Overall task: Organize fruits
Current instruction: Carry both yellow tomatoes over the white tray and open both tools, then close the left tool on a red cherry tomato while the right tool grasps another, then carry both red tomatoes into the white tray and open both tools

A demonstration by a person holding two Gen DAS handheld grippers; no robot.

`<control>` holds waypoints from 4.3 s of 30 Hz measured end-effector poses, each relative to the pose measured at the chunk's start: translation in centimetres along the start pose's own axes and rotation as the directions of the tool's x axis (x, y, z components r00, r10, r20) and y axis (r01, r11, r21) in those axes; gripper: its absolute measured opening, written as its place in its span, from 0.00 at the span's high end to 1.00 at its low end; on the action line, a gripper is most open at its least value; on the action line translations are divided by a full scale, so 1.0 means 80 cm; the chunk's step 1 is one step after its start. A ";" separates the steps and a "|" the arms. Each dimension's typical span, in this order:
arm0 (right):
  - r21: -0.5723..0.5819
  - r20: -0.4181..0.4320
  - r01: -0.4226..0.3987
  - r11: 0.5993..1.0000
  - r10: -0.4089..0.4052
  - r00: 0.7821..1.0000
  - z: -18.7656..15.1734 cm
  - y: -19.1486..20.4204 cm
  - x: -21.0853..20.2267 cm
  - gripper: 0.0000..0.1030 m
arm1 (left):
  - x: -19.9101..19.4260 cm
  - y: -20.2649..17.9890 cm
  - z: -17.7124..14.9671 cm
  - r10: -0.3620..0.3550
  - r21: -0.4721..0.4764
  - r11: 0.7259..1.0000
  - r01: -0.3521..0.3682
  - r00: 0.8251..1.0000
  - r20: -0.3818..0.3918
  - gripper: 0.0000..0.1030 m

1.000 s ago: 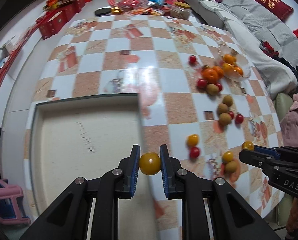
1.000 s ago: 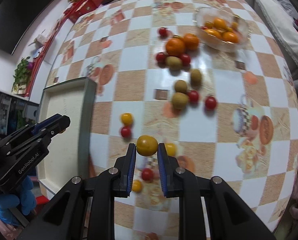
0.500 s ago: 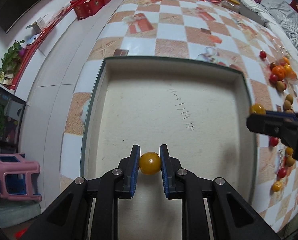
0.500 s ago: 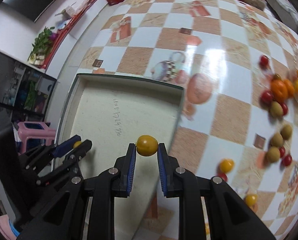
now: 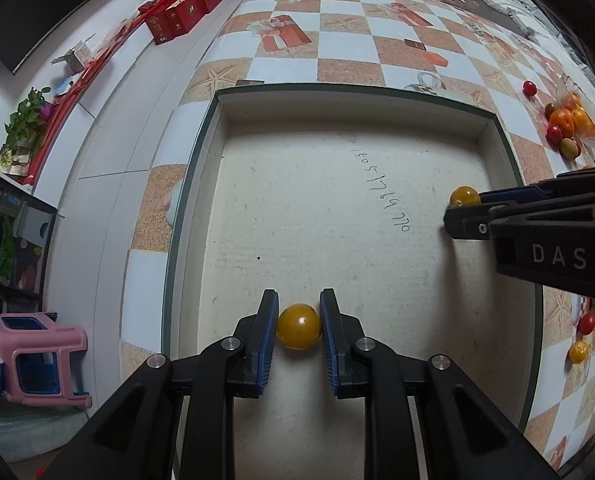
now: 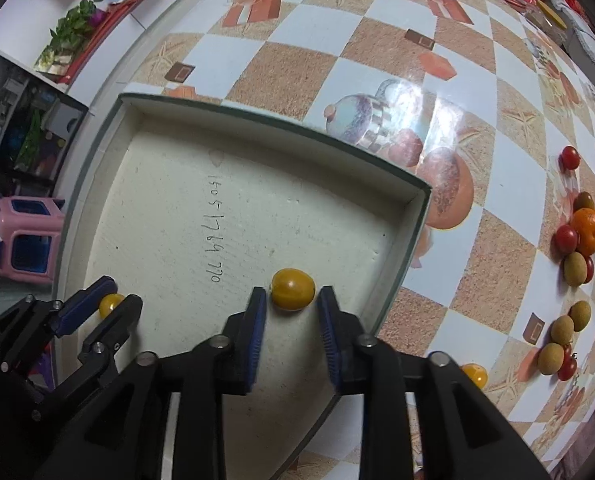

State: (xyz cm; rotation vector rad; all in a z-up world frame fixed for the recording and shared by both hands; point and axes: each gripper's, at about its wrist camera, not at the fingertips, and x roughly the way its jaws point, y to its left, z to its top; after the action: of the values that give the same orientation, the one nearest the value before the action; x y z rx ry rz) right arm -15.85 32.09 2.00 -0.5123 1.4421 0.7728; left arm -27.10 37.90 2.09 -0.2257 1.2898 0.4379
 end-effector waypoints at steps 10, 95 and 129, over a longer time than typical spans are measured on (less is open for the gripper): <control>-0.002 0.117 -0.017 1.000 0.017 0.993 0.000 0.010 -0.046 0.18 | -0.017 0.000 -0.007 0.045 0.010 0.999 -0.045 0.998 0.034 0.14; 0.387 0.185 -0.048 0.921 -0.027 0.982 -0.186 -0.295 -0.097 0.77 | -0.056 -0.235 0.007 -0.257 0.137 0.955 0.263 0.965 -0.056 0.80; 0.035 0.106 -0.138 0.990 0.133 0.985 -0.064 -0.013 -0.059 0.77 | -0.036 0.032 -0.064 -0.081 -0.126 0.989 0.074 0.996 -0.049 0.80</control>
State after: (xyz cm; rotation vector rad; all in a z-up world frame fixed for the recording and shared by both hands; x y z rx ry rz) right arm -18.38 26.94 6.10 -0.3389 1.4040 0.8623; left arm -33.28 37.59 3.70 -0.3935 1.3032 0.4489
